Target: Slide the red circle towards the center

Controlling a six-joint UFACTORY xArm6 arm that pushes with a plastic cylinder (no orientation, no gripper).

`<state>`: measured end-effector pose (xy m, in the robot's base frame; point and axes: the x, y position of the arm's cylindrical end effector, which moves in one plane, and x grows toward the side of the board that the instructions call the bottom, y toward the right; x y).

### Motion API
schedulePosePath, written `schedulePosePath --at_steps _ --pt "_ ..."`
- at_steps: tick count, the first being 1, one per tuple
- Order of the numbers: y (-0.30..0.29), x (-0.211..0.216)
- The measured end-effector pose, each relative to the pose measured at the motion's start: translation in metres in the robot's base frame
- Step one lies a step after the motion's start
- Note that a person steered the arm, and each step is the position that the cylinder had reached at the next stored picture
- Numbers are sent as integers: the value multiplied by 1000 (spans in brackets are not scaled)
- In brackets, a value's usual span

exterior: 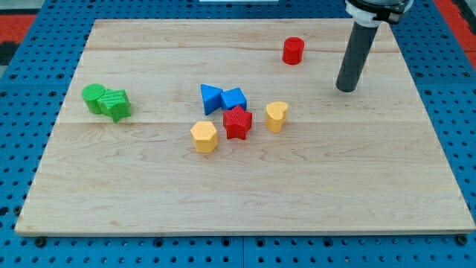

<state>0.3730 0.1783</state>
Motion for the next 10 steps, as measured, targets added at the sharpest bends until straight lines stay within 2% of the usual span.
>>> schedulePosePath --at_steps 2,3,5,6,7,8,9,10 --pt "7 0" --pt "-58 0" --pt "13 0" --pt "24 -9" --pt "-58 -26" --pt "-163 -82" --pt "-146 -135" --pt "-90 -126"
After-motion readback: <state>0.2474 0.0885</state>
